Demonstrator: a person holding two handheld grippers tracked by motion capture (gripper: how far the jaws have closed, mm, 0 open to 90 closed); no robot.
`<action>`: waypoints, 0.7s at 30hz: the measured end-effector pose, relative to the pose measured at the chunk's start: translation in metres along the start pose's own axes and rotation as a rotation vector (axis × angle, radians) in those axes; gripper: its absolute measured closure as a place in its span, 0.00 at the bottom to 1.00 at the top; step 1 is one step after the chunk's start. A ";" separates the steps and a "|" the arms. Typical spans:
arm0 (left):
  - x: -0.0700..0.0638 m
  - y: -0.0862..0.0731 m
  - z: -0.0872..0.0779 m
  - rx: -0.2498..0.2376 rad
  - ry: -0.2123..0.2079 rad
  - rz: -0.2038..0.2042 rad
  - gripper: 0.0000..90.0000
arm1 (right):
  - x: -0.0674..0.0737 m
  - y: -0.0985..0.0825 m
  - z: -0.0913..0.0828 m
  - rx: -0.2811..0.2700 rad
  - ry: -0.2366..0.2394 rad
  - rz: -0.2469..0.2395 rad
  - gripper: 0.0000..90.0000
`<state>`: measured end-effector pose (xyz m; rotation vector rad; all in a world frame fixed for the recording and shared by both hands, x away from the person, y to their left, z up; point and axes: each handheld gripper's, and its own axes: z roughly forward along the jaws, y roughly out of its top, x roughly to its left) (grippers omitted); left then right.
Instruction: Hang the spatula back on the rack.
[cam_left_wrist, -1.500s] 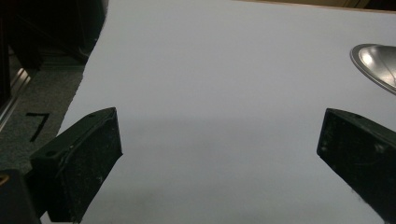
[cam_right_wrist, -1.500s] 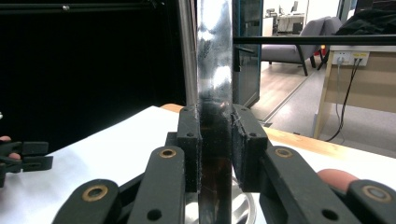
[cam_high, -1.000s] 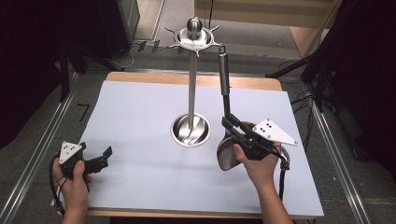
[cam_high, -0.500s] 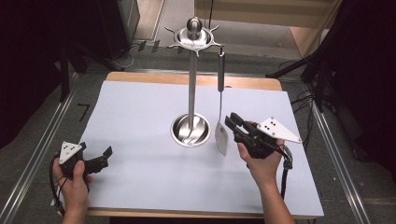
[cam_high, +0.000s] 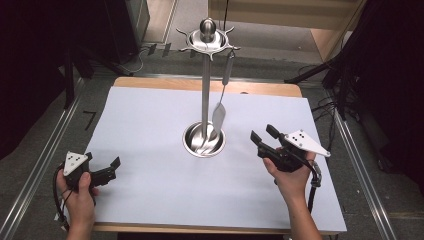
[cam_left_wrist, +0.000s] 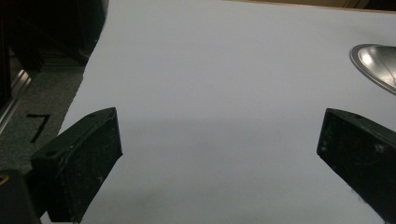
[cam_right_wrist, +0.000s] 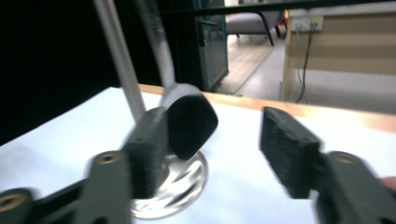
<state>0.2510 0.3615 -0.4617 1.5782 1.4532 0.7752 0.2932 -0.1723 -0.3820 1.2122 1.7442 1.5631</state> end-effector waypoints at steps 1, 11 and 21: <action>0.000 0.000 0.000 0.000 -0.001 0.000 0.01 | -0.002 -0.002 0.000 0.014 -0.012 0.005 0.33; 0.000 0.000 0.000 0.000 -0.002 0.005 0.01 | -0.022 -0.023 -0.007 0.112 -0.125 -0.006 0.19; 0.000 0.000 0.000 -0.004 -0.002 0.006 0.01 | -0.063 -0.050 -0.021 0.145 -0.202 0.070 0.21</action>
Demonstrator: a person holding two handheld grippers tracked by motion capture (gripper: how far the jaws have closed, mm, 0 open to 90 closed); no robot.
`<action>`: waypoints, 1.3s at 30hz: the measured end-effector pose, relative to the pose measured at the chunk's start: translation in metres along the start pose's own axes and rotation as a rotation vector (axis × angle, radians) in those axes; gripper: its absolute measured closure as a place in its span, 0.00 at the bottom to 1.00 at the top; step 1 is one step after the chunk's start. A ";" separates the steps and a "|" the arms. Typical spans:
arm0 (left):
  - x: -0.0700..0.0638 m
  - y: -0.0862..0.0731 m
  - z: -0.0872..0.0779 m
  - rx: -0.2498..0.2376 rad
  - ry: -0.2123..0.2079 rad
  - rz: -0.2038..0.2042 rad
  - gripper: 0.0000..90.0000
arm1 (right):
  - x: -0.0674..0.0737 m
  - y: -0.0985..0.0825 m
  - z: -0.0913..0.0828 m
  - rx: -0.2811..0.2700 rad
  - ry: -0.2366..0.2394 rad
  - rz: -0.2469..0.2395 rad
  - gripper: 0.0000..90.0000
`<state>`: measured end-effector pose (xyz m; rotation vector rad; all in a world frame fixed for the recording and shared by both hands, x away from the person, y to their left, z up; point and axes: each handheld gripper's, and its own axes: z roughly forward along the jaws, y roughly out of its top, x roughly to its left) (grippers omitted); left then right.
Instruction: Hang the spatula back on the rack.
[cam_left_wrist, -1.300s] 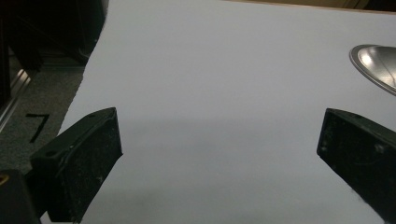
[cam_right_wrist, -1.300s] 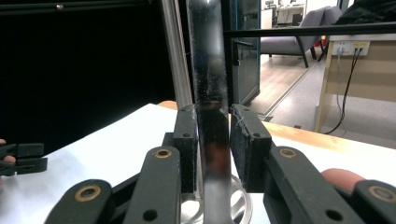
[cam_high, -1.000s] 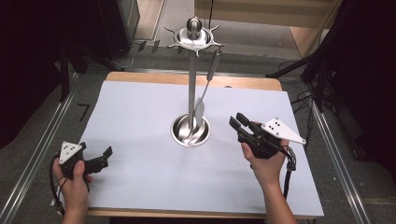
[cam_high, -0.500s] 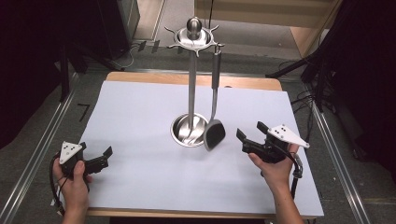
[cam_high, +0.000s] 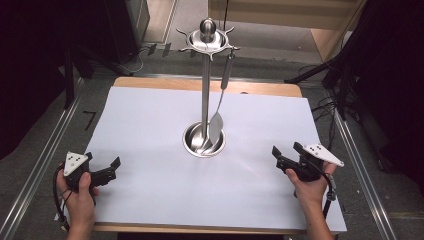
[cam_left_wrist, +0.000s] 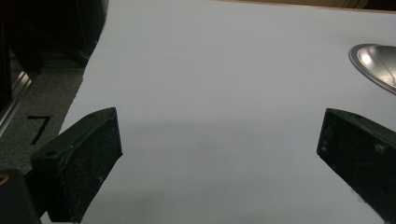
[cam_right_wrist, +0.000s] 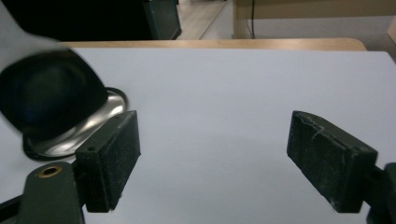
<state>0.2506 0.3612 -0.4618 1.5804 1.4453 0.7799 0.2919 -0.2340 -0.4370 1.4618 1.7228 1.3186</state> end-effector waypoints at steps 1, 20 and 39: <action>0.000 0.000 0.000 0.001 0.001 0.000 0.01 | -0.005 -0.002 -0.001 0.003 -0.007 0.006 0.21; 0.000 0.000 0.000 0.000 -0.003 0.000 0.01 | -0.042 -0.030 -0.018 0.067 -0.113 0.026 0.23; 0.000 0.000 0.000 -0.002 -0.004 0.003 0.01 | -0.069 -0.050 -0.048 0.098 -0.176 0.023 0.24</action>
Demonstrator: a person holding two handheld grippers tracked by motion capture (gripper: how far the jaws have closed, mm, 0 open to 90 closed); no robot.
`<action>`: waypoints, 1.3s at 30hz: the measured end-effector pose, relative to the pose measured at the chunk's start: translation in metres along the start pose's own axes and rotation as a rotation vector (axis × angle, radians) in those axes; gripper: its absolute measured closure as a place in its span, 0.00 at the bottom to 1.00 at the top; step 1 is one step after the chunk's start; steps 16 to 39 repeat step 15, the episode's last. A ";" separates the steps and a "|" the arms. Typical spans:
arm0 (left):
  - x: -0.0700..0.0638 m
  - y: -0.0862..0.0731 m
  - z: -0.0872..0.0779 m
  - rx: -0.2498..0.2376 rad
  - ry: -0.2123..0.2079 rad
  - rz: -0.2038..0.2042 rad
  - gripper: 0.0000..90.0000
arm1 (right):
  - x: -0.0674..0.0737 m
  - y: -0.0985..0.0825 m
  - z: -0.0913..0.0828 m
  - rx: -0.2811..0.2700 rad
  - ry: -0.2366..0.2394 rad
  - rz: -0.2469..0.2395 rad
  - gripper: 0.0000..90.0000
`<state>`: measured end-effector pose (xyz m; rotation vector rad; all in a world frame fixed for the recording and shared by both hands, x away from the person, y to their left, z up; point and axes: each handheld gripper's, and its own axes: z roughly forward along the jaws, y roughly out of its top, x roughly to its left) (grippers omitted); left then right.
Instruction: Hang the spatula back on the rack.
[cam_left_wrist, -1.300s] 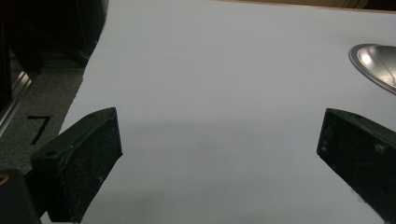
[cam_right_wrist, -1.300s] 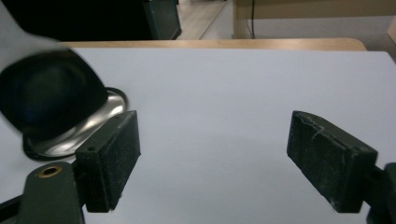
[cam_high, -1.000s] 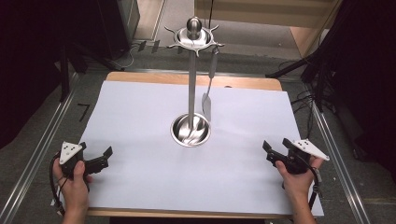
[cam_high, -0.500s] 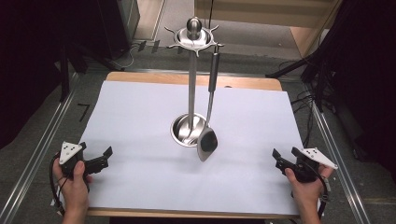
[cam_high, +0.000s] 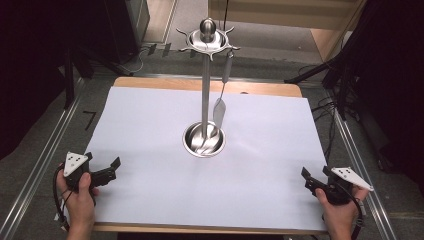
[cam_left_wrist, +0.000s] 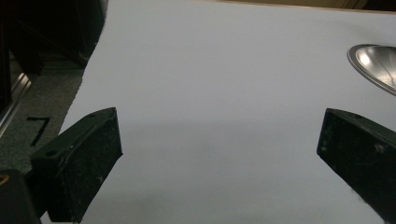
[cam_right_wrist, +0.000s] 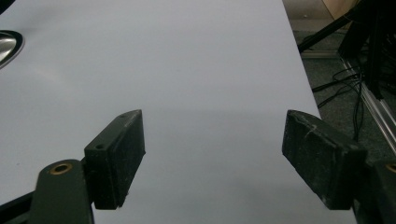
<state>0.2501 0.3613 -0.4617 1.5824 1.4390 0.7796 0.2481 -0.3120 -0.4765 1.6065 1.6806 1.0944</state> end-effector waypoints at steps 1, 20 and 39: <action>0.000 0.000 0.000 0.001 0.000 0.000 0.01 | -0.003 -0.002 -0.003 0.002 -0.010 -0.009 0.23; 0.000 0.000 0.000 0.002 0.004 0.002 0.01 | -0.013 -0.010 -0.010 0.001 -0.037 0.005 0.21; 0.000 0.000 0.000 0.002 0.004 0.002 0.01 | -0.013 -0.010 -0.010 0.001 -0.037 0.005 0.21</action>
